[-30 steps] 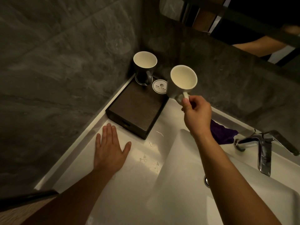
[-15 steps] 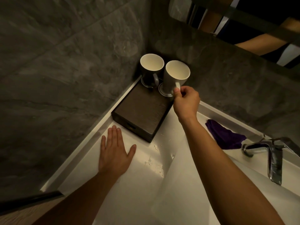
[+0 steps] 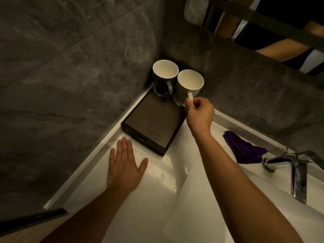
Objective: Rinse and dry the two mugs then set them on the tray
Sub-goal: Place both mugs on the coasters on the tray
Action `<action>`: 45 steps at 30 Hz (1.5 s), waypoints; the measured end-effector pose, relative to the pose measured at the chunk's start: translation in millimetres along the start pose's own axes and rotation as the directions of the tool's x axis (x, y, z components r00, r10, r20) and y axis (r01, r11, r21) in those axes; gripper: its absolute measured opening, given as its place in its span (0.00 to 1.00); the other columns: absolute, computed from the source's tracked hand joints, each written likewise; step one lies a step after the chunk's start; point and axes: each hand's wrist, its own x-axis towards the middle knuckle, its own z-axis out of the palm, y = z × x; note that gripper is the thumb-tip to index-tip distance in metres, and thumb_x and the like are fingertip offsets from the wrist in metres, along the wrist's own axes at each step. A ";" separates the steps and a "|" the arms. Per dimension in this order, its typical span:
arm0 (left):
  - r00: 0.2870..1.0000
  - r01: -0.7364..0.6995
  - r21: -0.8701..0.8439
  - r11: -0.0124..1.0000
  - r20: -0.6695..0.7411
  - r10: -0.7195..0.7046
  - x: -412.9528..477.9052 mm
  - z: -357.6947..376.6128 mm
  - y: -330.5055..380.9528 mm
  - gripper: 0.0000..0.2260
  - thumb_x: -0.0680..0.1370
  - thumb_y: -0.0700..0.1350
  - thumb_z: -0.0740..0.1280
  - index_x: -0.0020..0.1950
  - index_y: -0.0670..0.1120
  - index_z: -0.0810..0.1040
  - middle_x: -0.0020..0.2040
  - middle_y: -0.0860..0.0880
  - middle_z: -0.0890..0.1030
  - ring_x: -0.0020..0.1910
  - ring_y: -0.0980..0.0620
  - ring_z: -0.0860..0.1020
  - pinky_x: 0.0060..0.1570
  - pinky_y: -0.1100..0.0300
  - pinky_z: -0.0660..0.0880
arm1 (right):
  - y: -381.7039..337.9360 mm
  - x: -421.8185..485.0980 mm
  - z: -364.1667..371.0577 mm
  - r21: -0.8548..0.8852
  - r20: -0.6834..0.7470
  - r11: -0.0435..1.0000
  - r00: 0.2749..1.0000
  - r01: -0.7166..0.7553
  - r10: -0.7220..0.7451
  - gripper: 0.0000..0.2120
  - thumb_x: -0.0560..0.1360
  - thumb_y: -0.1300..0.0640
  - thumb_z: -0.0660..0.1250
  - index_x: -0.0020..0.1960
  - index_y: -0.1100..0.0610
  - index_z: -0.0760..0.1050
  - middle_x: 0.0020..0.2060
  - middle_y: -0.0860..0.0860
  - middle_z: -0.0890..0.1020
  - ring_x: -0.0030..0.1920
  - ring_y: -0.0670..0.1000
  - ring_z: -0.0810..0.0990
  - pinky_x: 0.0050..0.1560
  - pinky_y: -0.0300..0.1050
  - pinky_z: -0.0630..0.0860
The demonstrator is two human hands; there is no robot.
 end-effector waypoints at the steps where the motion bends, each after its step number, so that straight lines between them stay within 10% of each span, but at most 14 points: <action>1: 1.000 0.000 -0.003 1.000 -0.002 0.000 0.0 -0.1 0.0 0.44 0.78 0.72 0.39 0.84 0.42 0.45 0.85 0.42 0.48 0.84 0.45 0.45 0.82 0.43 0.48 | 0.4 0.6 -1.1 0.002 0.012 1.000 1.000 -0.006 0.006 0.09 0.81 0.51 0.69 0.47 0.56 0.81 0.46 0.55 0.83 0.46 0.54 0.82 0.52 0.57 0.81; 7: 1.000 0.001 0.003 1.000 0.004 -0.001 -0.3 -0.3 0.9 0.44 0.79 0.72 0.41 0.84 0.42 0.43 0.85 0.42 0.47 0.84 0.46 0.43 0.82 0.44 0.46 | -2.7 -12.8 -6.6 -0.023 -0.103 0.997 0.992 0.072 -0.074 0.14 0.78 0.47 0.71 0.59 0.55 0.80 0.53 0.50 0.80 0.48 0.46 0.79 0.47 0.41 0.77; 10: 1.000 0.001 -0.013 1.000 -0.004 -0.001 -0.7 -1.2 0.7 0.43 0.79 0.71 0.44 0.84 0.43 0.44 0.85 0.42 0.47 0.84 0.46 0.43 0.82 0.44 0.46 | -9.2 -34.2 4.2 0.018 -0.146 0.969 0.960 0.245 -0.240 0.08 0.79 0.52 0.69 0.55 0.55 0.82 0.44 0.48 0.81 0.43 0.47 0.79 0.45 0.48 0.80; 15: 1.000 -0.008 -0.033 0.999 0.030 0.009 0.8 -1.3 -0.9 0.43 0.78 0.71 0.43 0.84 0.44 0.42 0.85 0.43 0.45 0.84 0.47 0.42 0.82 0.46 0.45 | -22.9 -34.5 44.0 0.064 0.029 0.991 0.992 0.122 -0.124 0.17 0.82 0.53 0.66 0.68 0.58 0.77 0.37 0.42 0.79 0.44 0.49 0.83 0.54 0.52 0.82; 23: 0.968 -0.242 -0.009 0.970 0.063 0.242 11.7 -8.7 -52.9 0.41 0.77 0.75 0.39 0.84 0.53 0.39 0.85 0.51 0.44 0.82 0.53 0.41 0.77 0.50 0.46 | -25.4 -14.8 66.1 0.142 0.015 0.990 1.000 0.020 -0.022 0.13 0.83 0.54 0.66 0.65 0.56 0.80 0.46 0.52 0.86 0.44 0.51 0.85 0.51 0.56 0.84; 36: 0.970 -0.240 -0.040 0.970 0.032 0.241 10.9 -7.6 -52.0 0.41 0.80 0.73 0.43 0.85 0.50 0.46 0.85 0.48 0.52 0.84 0.52 0.47 0.79 0.51 0.51 | -23.9 -16.5 82.3 0.158 0.046 0.981 0.992 0.110 -0.119 0.10 0.80 0.53 0.70 0.59 0.55 0.83 0.53 0.48 0.82 0.48 0.42 0.79 0.52 0.37 0.75; 45: 0.970 -0.236 -0.040 0.971 0.043 0.238 11.1 -8.7 -51.5 0.41 0.79 0.74 0.43 0.85 0.50 0.44 0.85 0.49 0.49 0.83 0.52 0.45 0.79 0.51 0.49 | -30.6 -16.8 82.6 0.140 0.090 0.985 0.989 0.102 -0.116 0.12 0.80 0.51 0.71 0.61 0.55 0.84 0.55 0.51 0.86 0.53 0.45 0.82 0.57 0.42 0.80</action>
